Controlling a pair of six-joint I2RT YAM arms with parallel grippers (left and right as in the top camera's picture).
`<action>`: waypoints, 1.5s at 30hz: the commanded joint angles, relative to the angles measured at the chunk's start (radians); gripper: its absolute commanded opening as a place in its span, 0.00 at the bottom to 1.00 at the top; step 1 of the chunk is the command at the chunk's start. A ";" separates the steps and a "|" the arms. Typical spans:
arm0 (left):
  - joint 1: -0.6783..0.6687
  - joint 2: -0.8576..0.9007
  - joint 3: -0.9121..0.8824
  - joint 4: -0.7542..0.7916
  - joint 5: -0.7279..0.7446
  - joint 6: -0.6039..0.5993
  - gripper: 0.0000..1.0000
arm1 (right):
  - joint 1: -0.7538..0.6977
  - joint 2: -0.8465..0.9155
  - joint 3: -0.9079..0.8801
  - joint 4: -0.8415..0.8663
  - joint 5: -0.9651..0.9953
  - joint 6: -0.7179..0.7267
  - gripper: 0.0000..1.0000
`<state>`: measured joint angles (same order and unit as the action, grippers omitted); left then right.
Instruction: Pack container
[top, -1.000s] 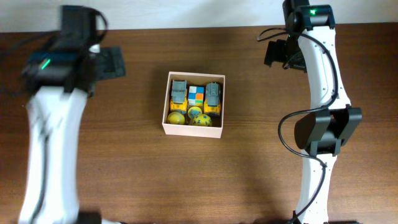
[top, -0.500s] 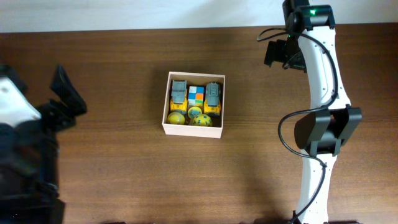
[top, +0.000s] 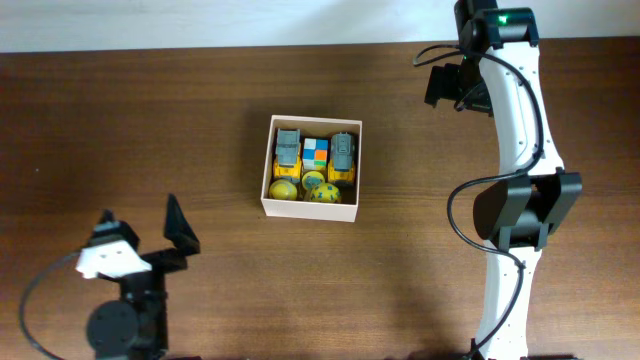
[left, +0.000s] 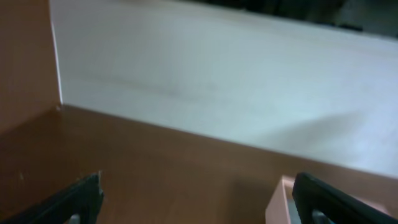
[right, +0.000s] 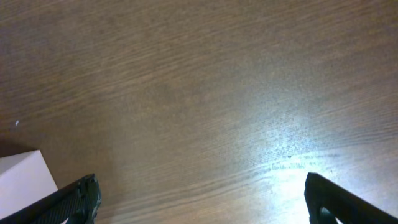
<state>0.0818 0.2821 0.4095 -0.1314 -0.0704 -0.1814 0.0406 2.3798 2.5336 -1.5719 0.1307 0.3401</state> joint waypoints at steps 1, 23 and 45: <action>0.006 -0.088 -0.127 0.012 0.050 -0.005 0.99 | -0.003 -0.015 0.001 -0.002 0.005 0.005 0.99; 0.006 -0.277 -0.392 0.034 0.052 0.020 0.99 | -0.003 -0.015 0.001 -0.002 0.005 0.005 0.99; 0.006 -0.276 -0.392 0.034 0.074 0.066 0.99 | -0.003 -0.015 0.001 -0.002 0.005 0.005 0.99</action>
<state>0.0818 0.0166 0.0257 -0.1032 -0.0132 -0.1349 0.0406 2.3798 2.5336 -1.5715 0.1307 0.3401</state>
